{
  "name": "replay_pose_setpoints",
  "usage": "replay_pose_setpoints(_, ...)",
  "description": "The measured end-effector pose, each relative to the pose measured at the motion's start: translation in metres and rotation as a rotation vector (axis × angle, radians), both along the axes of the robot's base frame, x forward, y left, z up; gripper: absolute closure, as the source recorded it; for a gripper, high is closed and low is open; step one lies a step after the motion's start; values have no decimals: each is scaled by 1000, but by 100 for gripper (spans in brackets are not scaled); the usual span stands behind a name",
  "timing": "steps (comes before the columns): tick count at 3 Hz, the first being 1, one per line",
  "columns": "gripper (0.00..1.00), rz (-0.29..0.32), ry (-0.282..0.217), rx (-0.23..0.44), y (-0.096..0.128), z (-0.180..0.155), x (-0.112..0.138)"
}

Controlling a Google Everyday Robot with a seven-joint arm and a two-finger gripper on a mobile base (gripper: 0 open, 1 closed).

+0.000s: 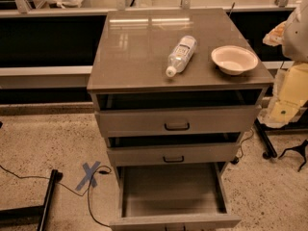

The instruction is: Place blue plastic bottle into bottom drawer

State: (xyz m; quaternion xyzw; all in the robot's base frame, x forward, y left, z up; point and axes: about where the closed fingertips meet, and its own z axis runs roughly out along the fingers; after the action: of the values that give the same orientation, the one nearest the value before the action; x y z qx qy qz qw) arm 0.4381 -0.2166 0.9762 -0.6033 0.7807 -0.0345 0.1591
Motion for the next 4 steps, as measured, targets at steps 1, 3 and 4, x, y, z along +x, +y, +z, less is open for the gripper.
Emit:
replay_pose_setpoints(1,0,-4,-4,16,2,0,5)
replay_pose_setpoints(3,0,-130,-23,206,15,-14,106)
replay_pose_setpoints(4,0,-273,-71,266,29,-15,195)
